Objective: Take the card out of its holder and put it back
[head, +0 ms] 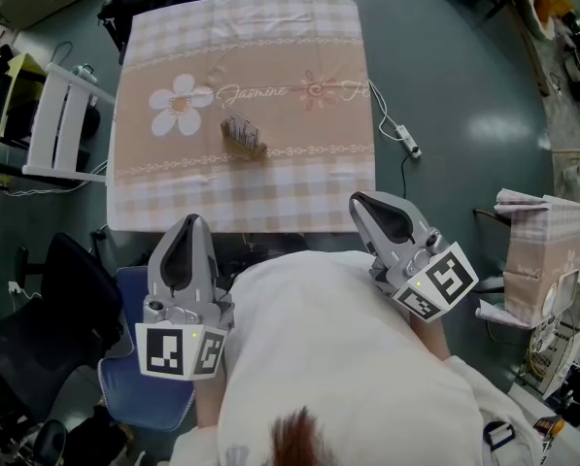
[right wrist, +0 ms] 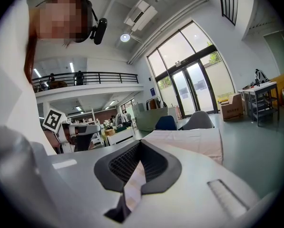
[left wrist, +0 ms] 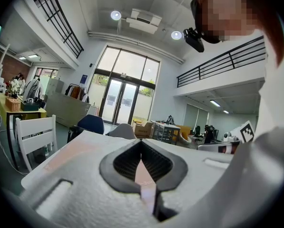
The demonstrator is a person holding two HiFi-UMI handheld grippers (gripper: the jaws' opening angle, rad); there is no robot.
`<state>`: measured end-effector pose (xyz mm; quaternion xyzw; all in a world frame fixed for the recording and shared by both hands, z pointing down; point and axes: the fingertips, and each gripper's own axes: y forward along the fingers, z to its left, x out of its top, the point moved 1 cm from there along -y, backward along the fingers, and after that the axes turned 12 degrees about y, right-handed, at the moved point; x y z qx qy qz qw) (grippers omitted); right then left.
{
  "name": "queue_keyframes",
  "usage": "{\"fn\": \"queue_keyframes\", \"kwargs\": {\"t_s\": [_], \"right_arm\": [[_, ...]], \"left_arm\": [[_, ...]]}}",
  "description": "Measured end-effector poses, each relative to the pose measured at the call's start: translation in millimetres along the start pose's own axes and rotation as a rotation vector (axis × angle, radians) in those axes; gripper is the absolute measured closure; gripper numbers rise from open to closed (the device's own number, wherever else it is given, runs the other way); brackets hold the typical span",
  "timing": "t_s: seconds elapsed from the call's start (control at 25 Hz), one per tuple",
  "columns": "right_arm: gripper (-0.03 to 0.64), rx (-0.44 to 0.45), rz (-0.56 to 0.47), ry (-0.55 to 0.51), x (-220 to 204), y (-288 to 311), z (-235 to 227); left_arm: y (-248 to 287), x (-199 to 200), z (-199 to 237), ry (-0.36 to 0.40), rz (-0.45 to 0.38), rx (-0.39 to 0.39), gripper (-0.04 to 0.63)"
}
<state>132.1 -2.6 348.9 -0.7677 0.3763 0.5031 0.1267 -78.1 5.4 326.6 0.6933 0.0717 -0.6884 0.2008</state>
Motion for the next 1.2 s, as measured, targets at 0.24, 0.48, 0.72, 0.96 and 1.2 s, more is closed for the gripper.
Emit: {"fn": "queue_keyframes", "kwargs": {"t_s": [0.24,0.48,0.72,0.96,1.2], "right_arm": [[0.618,0.005,0.002,-0.004,-0.6,-1.0,1.0],[0.618,0.000,0.000,-0.001,0.1,-3.9,-2.1],[0.618,0.000,-0.006,0.002,1.0,-7.3,-3.6],[0.618,0.000,-0.020,0.014,2.8,-11.4,-6.6],[0.618,0.001,-0.018,0.021,3.9,-15.2,-8.6]], "left_arm": [[-1.8,-1.1,-1.1,-0.001,-0.001,0.002,0.595],[-0.8,0.1,-3.5,0.001,-0.002,0.004,0.595],[0.0,0.5,-6.1,0.002,-0.002,0.002,0.595],[1.2,1.9,-9.8,0.007,-0.004,0.000,0.595],[0.1,1.7,-12.3,0.005,0.000,0.004,0.595]]}}
